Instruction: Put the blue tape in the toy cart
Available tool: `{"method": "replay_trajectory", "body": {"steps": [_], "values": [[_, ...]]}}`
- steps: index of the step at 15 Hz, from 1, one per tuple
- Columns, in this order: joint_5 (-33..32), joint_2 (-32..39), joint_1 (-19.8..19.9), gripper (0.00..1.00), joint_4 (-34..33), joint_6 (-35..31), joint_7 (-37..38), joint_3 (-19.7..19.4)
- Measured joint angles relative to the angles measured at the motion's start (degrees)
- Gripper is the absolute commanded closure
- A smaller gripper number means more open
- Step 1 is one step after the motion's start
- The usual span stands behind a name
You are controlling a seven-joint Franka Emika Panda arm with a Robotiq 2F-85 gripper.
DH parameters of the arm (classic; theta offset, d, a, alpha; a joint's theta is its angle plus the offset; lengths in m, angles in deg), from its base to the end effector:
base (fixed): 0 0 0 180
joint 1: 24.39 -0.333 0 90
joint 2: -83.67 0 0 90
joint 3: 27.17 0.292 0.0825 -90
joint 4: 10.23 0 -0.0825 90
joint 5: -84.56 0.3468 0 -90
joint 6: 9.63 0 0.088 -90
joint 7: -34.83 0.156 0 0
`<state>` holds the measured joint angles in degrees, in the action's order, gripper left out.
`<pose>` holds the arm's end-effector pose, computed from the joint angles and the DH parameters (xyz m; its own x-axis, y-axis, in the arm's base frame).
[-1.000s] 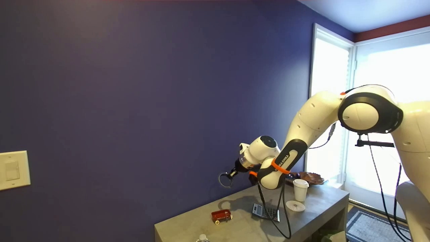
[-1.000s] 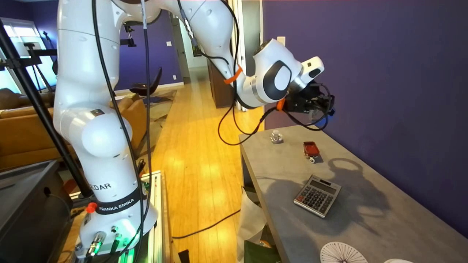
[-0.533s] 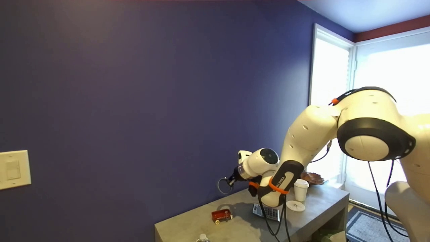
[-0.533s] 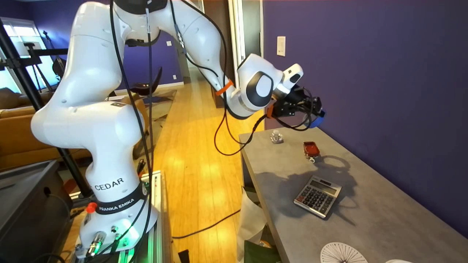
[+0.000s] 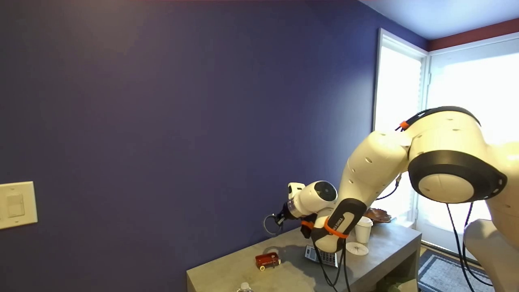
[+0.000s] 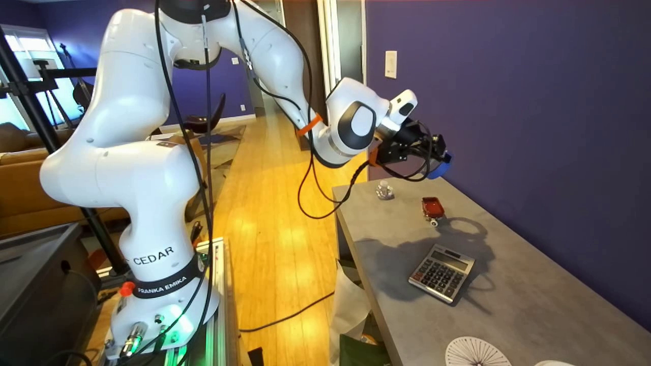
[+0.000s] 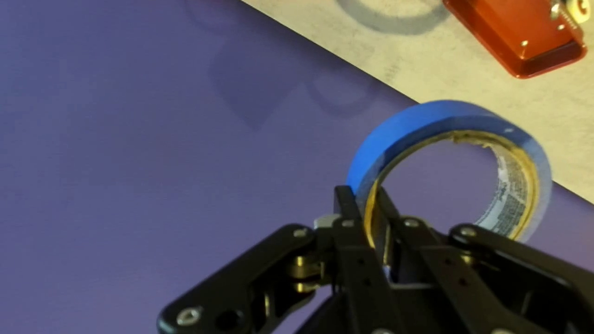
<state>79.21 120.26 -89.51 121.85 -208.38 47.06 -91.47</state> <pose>0.5861 0.0496 0.2902 0.6223 0.3619 0.6941 0.0352 -0.8987 0.4371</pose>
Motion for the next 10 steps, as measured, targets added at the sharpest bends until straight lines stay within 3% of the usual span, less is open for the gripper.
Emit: {"method": "replay_trajectory", "body": {"steps": [4, 5, 9, 10], "values": [[7.7, 0.9, -0.5, 0.97, 0.0, -0.7, -8.8, 2.1], [9.0, 1.4, -0.6, 0.88, 0.1, -1.4, -10.5, 2.3], [10.6, 1.7, -0.2, 0.88, 0.1, -1.5, -11.8, 3.2], [10.6, 1.7, -0.2, 0.97, 0.1, -1.5, -11.9, 3.2]]}}
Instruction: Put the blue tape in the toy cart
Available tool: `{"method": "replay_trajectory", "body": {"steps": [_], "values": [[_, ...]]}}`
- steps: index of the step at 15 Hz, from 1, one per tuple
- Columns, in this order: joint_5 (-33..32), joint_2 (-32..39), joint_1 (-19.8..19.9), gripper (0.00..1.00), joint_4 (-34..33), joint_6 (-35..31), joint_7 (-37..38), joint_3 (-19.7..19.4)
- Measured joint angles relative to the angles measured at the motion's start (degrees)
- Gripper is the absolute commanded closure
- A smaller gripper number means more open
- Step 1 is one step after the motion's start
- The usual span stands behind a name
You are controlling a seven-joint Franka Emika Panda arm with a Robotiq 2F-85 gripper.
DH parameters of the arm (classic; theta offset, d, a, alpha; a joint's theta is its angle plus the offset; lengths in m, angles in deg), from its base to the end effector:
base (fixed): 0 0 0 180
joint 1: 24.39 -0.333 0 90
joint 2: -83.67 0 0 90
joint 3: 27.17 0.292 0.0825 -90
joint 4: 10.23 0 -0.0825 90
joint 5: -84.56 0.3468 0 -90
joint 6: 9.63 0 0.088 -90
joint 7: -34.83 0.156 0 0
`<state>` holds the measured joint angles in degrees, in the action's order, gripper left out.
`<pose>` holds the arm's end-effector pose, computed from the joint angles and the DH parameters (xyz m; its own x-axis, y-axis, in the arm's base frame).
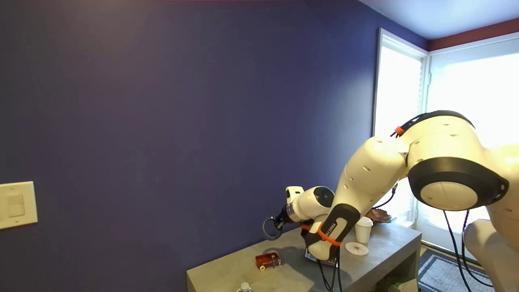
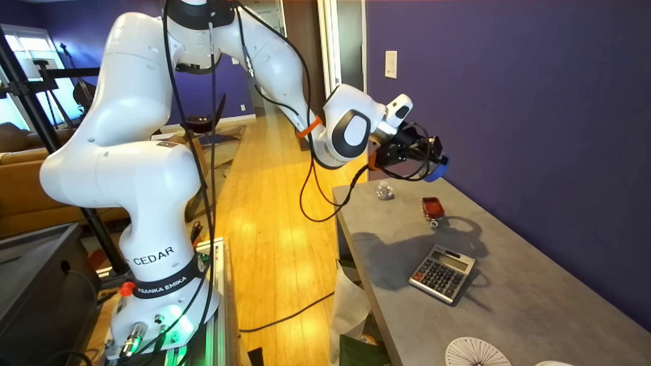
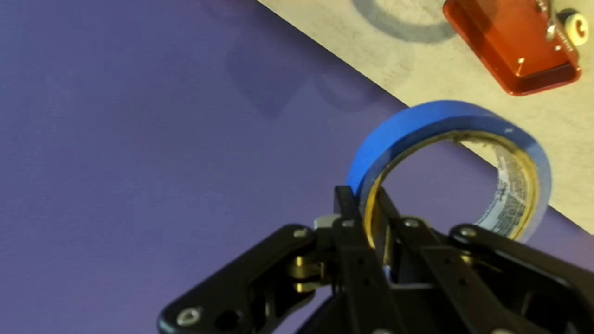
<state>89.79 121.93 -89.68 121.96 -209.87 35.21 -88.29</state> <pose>0.5847 0.0579 0.2810 0.6069 0.4357 0.6647 0.0708 -0.8626 0.5008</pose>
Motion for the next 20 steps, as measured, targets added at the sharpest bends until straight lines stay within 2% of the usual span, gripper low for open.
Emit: {"method": "replay_trajectory", "body": {"steps": [5, 9, 14, 20], "values": [[3.1, 0.9, 0.0, 0.97, 0.0, -0.9, -2.6, 0.2], [8.9, 5.5, 0.0, 0.97, 0.5, -8.8, -4.7, 1.0], [18.5, 11.6, 2.4, 0.97, 0.4, -17.9, -5.9, 6.7], [25.9, 15.6, 10.2, 0.97, -3.1, -23.3, -9.0, 15.1]]}}
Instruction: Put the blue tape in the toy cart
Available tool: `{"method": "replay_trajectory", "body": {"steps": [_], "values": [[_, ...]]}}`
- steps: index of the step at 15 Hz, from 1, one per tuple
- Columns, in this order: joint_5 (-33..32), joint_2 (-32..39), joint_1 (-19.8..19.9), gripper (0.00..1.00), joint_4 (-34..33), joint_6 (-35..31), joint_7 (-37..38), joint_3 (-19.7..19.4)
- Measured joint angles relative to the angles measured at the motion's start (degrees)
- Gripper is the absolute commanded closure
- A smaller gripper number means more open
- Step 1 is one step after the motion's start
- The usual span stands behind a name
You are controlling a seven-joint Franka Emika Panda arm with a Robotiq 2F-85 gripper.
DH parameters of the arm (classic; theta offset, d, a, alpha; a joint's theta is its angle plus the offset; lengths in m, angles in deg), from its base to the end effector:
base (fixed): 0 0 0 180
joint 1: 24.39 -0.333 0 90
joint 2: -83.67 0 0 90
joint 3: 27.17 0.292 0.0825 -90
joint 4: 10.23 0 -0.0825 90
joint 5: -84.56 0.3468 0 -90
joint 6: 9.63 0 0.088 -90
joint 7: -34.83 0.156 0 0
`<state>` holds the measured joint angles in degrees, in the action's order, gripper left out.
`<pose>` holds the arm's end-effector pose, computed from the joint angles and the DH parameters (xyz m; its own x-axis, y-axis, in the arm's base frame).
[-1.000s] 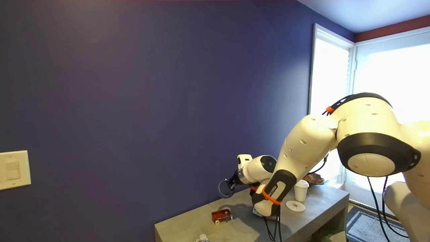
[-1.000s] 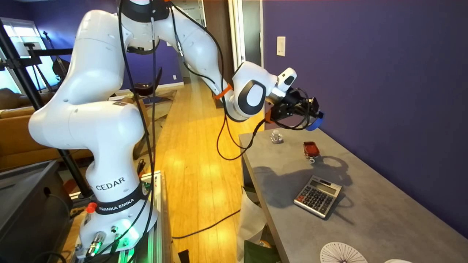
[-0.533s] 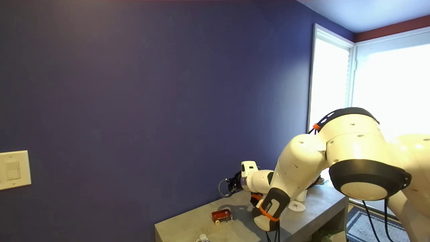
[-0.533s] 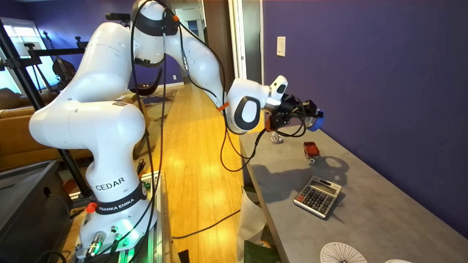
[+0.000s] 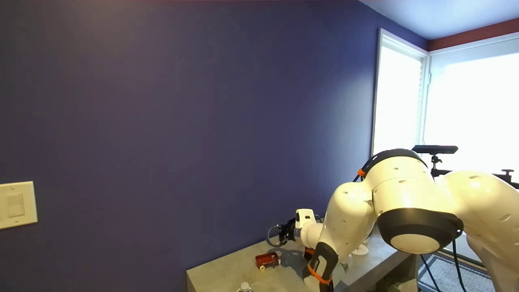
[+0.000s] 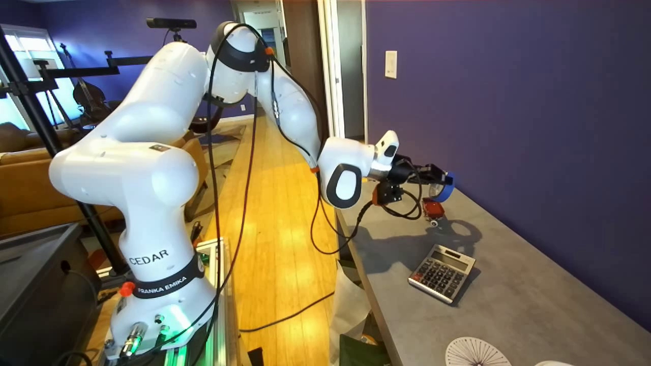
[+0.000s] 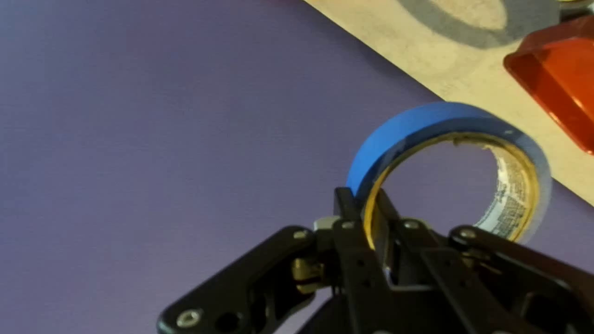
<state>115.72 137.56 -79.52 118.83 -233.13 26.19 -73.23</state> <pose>0.5724 0.0377 0.2121 0.4488 0.4665 0.7622 -0.1087 -0.8181 0.5647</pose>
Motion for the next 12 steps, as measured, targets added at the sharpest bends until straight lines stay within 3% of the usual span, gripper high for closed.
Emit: {"method": "replay_trajectory", "body": {"steps": [12], "values": [[2.4, 1.0, 15.7, 0.97, -6.8, -12.2, -12.4, 17.9]]}}
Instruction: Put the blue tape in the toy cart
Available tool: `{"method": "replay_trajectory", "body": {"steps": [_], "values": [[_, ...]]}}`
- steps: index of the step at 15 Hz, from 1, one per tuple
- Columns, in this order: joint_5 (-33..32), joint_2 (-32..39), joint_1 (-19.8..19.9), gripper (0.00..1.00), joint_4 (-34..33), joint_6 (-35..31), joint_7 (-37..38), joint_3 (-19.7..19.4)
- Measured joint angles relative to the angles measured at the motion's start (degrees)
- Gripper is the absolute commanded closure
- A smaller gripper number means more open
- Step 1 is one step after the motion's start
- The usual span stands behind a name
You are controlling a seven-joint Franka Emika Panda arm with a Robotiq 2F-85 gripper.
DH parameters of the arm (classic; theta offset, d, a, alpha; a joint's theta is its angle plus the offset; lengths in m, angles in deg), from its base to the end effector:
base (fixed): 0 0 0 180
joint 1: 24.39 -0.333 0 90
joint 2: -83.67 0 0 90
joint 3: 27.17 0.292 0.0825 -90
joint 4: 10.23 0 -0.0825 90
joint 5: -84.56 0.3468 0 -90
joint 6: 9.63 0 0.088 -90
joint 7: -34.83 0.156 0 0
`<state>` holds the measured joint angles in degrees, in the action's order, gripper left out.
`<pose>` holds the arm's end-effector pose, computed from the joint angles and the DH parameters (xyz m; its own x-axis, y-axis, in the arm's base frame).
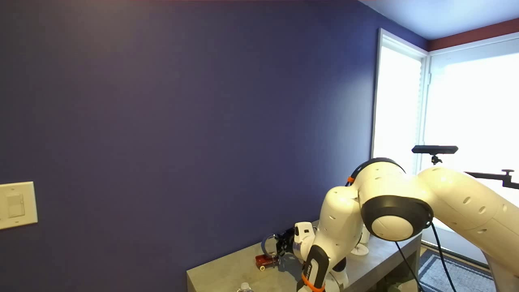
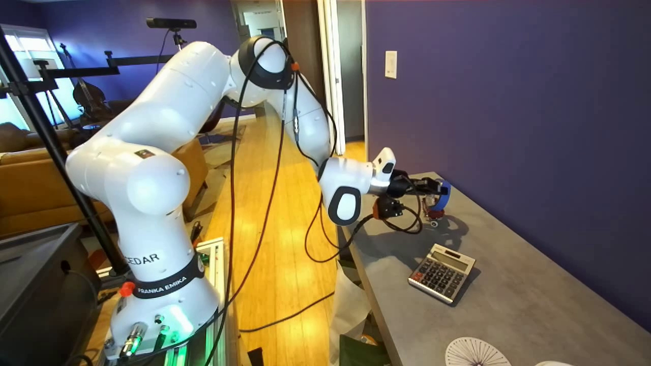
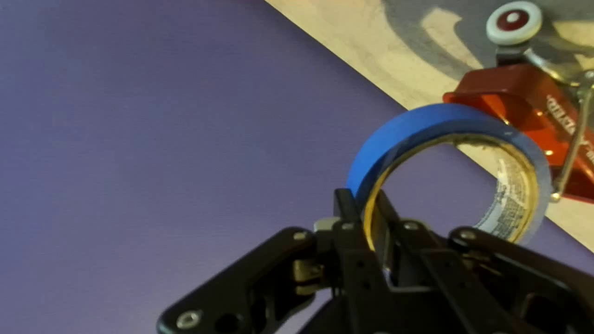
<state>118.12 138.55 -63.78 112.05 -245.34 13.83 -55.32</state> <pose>0.5745 0.0466 0.1710 0.3819 0.5132 0.7687 -0.0763 -0.8113 0.5796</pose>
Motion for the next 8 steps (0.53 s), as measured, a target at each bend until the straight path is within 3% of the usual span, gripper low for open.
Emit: {"method": "replay_trajectory", "body": {"steps": [4, 5, 8], "values": [[-0.1, 0.0, 4.9, 0.97, -1.6, -2.7, -4.6, 5.3], [-0.1, 0.0, 5.8, 0.88, -2.0, -3.1, -5.7, 6.4], [-0.2, 0.0, 7.7, 0.88, -2.7, -4.0, -7.6, 8.5]]}}
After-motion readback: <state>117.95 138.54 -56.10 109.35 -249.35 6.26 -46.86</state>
